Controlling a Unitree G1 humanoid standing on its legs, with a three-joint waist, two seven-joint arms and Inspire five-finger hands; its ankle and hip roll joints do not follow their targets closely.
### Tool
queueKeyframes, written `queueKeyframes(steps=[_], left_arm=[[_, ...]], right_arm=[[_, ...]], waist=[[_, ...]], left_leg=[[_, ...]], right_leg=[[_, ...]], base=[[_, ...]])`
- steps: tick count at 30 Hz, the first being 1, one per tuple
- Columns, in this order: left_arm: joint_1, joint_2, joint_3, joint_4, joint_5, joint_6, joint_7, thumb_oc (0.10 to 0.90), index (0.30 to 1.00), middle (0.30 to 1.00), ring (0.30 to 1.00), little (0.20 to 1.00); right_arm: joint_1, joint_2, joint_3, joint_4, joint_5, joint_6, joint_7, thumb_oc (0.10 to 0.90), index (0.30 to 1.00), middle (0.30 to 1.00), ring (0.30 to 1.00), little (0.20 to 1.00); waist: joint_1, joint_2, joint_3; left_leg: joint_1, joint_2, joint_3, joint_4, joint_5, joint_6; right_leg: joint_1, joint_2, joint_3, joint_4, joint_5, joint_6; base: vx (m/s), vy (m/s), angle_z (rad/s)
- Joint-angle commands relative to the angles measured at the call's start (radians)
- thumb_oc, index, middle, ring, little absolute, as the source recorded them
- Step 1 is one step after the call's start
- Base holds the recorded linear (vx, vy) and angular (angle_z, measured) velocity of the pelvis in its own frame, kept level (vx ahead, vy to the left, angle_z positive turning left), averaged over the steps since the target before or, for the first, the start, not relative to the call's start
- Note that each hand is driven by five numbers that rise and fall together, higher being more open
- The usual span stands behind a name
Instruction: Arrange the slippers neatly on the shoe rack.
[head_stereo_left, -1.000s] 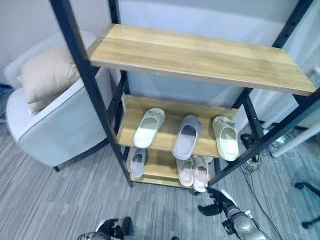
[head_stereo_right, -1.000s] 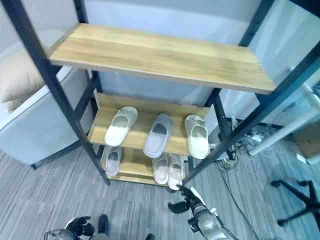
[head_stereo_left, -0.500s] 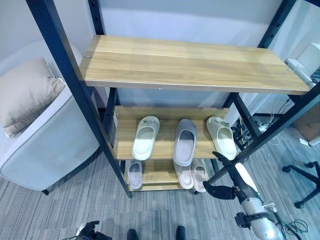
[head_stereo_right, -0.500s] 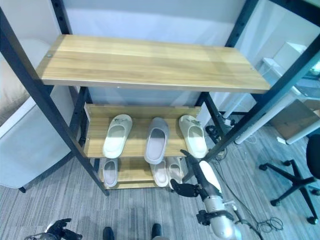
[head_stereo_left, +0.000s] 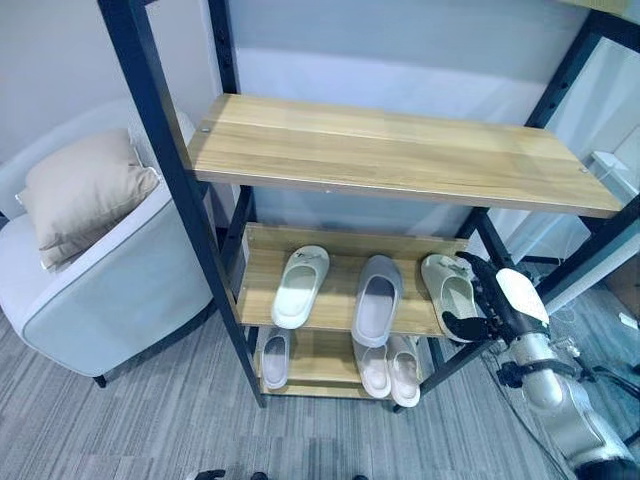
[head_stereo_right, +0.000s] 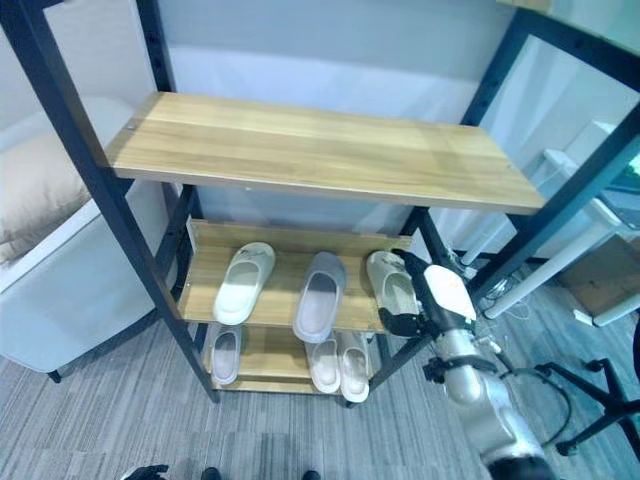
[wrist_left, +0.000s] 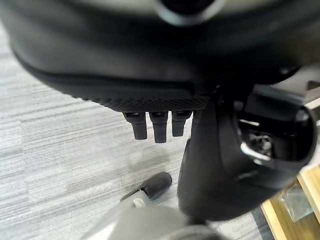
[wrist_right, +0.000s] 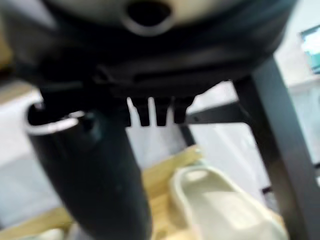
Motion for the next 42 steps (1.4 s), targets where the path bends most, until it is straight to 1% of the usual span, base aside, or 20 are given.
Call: queueKeyframes(steps=[1,3,6,9,10,14,15,17,18,19,20,21,23,26,32,35,37,38,41,42], left_arm=[[-0.038,0.024,0.001,0.052,0.008,-0.009,-0.016,0.800,0.900,0.900,0.900,0.900],[-0.041,0.037,0.054,0.064,-0.065,0.002,-0.021,0.800,0.900,0.900,0.900,0.900],[-0.050,0.059,0.083,0.089,-0.085,0.011,-0.009,0.800,0.900,0.900,0.900,0.900],[-0.045,0.057,0.081,0.087,-0.084,0.009,-0.006,0.800,0.900,0.900,0.900,0.900],[-0.044,0.051,0.077,0.087,-0.090,0.010,-0.005,0.800,0.900,0.900,0.900,0.900],[-0.041,0.048,0.075,0.091,-0.097,0.011,-0.007,0.800,0.900,0.900,0.900,0.900],[-0.038,0.045,0.068,0.091,-0.099,0.009,-0.008,0.800,0.900,0.900,0.900,0.900],[-0.040,0.046,0.064,0.087,-0.098,0.006,-0.002,0.800,0.900,0.900,0.900,0.900],[-0.048,0.050,0.058,0.079,-0.104,0.001,0.009,0.800,0.900,0.900,0.900,0.900],[-0.048,0.050,0.058,0.079,-0.104,0.001,0.009,0.800,0.900,0.900,0.900,0.900],[-0.057,0.049,0.052,0.072,-0.120,-0.001,0.011,0.800,0.900,0.900,0.900,0.900],[-0.057,0.049,0.052,0.072,-0.121,-0.001,0.011,0.800,0.900,0.900,0.900,0.900],[-0.060,0.052,0.041,0.064,-0.129,-0.003,0.000,0.800,0.900,0.900,0.900,0.900],[-0.059,0.057,0.042,0.061,-0.130,-0.006,-0.004,0.800,0.900,0.900,0.900,0.900],[-0.052,0.058,0.048,0.063,-0.122,-0.007,-0.004,0.800,0.900,0.900,0.900,0.900],[-0.052,0.066,0.053,0.064,-0.111,-0.006,-0.002,0.800,0.900,0.900,0.900,0.900],[-0.056,0.066,0.052,0.065,-0.092,-0.004,0.002,0.800,0.900,0.900,0.900,0.900],[-0.059,0.067,0.049,0.063,-0.081,-0.004,0.002,0.800,0.900,0.900,0.900,0.900],[-0.058,0.068,0.041,0.057,-0.077,-0.004,-0.001,0.800,0.900,0.900,0.900,0.900],[-0.058,0.068,0.041,0.057,-0.077,-0.004,-0.001,0.800,0.900,0.900,0.900,0.900]], right_arm=[[-0.177,-0.060,0.003,-0.008,0.053,-0.046,-0.074,0.800,0.900,0.900,0.900,0.900],[-0.223,-0.064,0.033,0.049,0.048,-0.042,-0.080,0.800,0.900,0.900,0.900,0.900],[-0.277,-0.046,0.072,0.082,0.090,-0.030,-0.062,0.800,0.900,0.900,0.900,0.900],[-0.294,-0.042,0.073,0.081,0.122,-0.043,-0.059,0.800,0.900,0.900,0.900,0.900],[-0.317,-0.029,0.079,0.095,0.160,-0.052,-0.057,0.800,0.900,0.900,0.900,0.900],[-0.329,-0.020,0.085,0.100,0.198,-0.061,-0.046,0.800,0.900,0.900,0.900,0.900],[-0.339,-0.005,0.078,0.129,0.234,-0.067,-0.053,0.800,0.900,0.900,0.900,0.900],[-0.344,0.000,0.078,0.151,0.245,-0.068,-0.057,0.800,0.900,0.900,0.900,0.900],[-0.352,0.007,0.074,0.192,0.292,-0.072,-0.055,0.800,0.900,0.900,0.900,0.900],[-0.353,0.007,0.075,0.193,0.292,-0.073,-0.055,0.800,0.900,0.900,0.900,0.900],[-0.355,0.018,0.078,0.215,0.353,-0.082,-0.032,0.800,0.900,0.900,0.900,0.900],[-0.356,0.018,0.078,0.216,0.354,-0.082,-0.031,0.800,0.900,0.900,0.900,0.900],[-0.352,0.026,0.098,0.252,0.426,-0.094,0.014,0.800,0.900,0.900,0.900,0.900],[-0.348,0.034,0.112,0.240,0.460,-0.108,0.038,0.800,0.900,0.900,0.900,0.900],[-0.345,0.042,0.113,0.211,0.449,-0.120,0.038,0.800,0.900,0.900,0.900,0.900],[-0.347,0.019,0.127,0.173,0.388,-0.119,0.024,0.800,0.900,0.900,0.900,0.900],[-0.335,0.000,0.136,0.141,0.339,-0.112,0.023,0.800,0.900,0.900,0.900,0.900],[-0.320,-0.020,0.145,0.138,0.302,-0.101,0.028,0.800,0.900,0.900,0.900,0.900],[-0.316,-0.028,0.166,0.190,0.286,-0.081,0.039,0.800,0.900,0.900,0.900,0.900],[-0.316,-0.027,0.166,0.191,0.286,-0.081,0.039,0.800,0.900,0.900,0.900,0.900]], waist=[[0.038,-0.026,0.031],[0.046,-0.028,0.029],[0.059,-0.030,0.026],[0.064,-0.031,0.025],[0.069,-0.032,0.027],[0.074,-0.033,0.028],[0.077,-0.033,0.031],[0.079,-0.034,0.032],[0.083,-0.036,0.035],[0.083,-0.036,0.036],[0.087,-0.039,0.041],[0.087,-0.039,0.041],[0.091,-0.044,0.046],[0.095,-0.048,0.052],[0.104,-0.053,0.057],[0.110,-0.061,0.067],[0.116,-0.072,0.071],[0.124,-0.088,0.078],[0.135,-0.106,0.083],[0.135,-0.106,0.083]], left_leg=[[0.019,0.002,0.000,0.007,-0.131,0.010],[0.021,0.002,-0.003,0.007,-0.132,0.007],[0.021,0.001,-0.004,0.007,-0.133,0.006],[0.020,0.001,-0.005,0.007,-0.133,0.005],[0.018,0.001,-0.006,0.007,-0.133,0.005],[0.014,0.002,-0.005,0.007,-0.135,0.005],[0.010,0.003,-0.005,0.007,-0.134,0.004],[0.008,0.004,-0.006,0.007,-0.134,0.003],[0.004,0.005,-0.010,0.007,-0.132,0.002],[0.004,0.005,-0.010,0.007,-0.132,0.002],[-0.001,0.005,-0.013,0.007,-0.129,0.001],[-0.001,0.005,-0.013,0.007,-0.129,0.001],[-0.005,0.007,-0.018,0.007,-0.128,-0.001],[-0.007,0.009,-0.021,0.007,-0.128,-0.003],[-0.005,0.013,-0.022,0.007,-0.128,-0.004],[-0.014,0.013,-0.032,0.007,-0.123,-0.006],[-0.018,0.015,-0.037,0.007,-0.122,-0.007],[-0.021,0.018,-0.042,0.007,-0.122,-0.008],[-0.023,0.019,-0.046,0.007,-0.123,-0.008],[-0.023,0.019,-0.046,0.007,-0.123,-0.008]], right_leg=[[0.034,-0.059,0.004,0.005,-0.068,0.057],[0.038,-0.059,-0.001,0.005,-0.072,0.057],[0.038,-0.060,-0.001,0.005,-0.075,0.056],[0.035,-0.061,-0.002,0.005,-0.077,0.056],[0.032,-0.060,0.000,0.005,-0.078,0.056],[0.025,-0.060,0.003,0.005,-0.079,0.056],[0.020,-0.057,0.003,0.005,-0.081,0.055],[0.018,-0.056,0.004,0.005,-0.082,0.054],[0.017,-0.054,0.003,0.005,-0.083,0.052],[0.017,-0.054,0.003,0.005,-0.083,0.052],[0.014,-0.051,0.001,0.005,-0.084,0.050],[0.014,-0.051,0.001,0.005,-0.084,0.050],[0.013,-0.048,-0.002,0.005,-0.089,0.049],[0.012,-0.045,-0.005,0.005,-0.092,0.048],[0.011,-0.041,-0.007,0.005,-0.094,0.047],[0.007,-0.038,-0.012,0.005,-0.095,0.047],[0.006,-0.038,-0.020,0.005,-0.095,0.046],[0.006,-0.036,-0.025,0.005,-0.096,0.046],[0.007,-0.033,-0.026,0.005,-0.098,0.045],[0.007,-0.033,-0.026,0.005,-0.098,0.045]], base=[[0.04,-0.005,0.09],[0.07,-0.010,0.07],[0.08,0.004,0.04],[0.06,0.003,0.04],[0.04,0.004,0.08],[0.03,0.003,0.07],[0.00,0.000,0.00],[0.00,0.000,0.00],[0.00,0.000,0.00],[0.00,0.000,0.00],[-0.01,-0.008,0.04],[0.00,0.000,0.00],[0.00,0.000,0.00],[0.00,0.000,0.00],[0.01,0.001,0.01],[0.00,0.000,0.00],[-0.01,-0.027,0.06],[0.00,-0.053,0.07],[0.00,-0.038,0.15],[0.02,-0.020,0.08]])
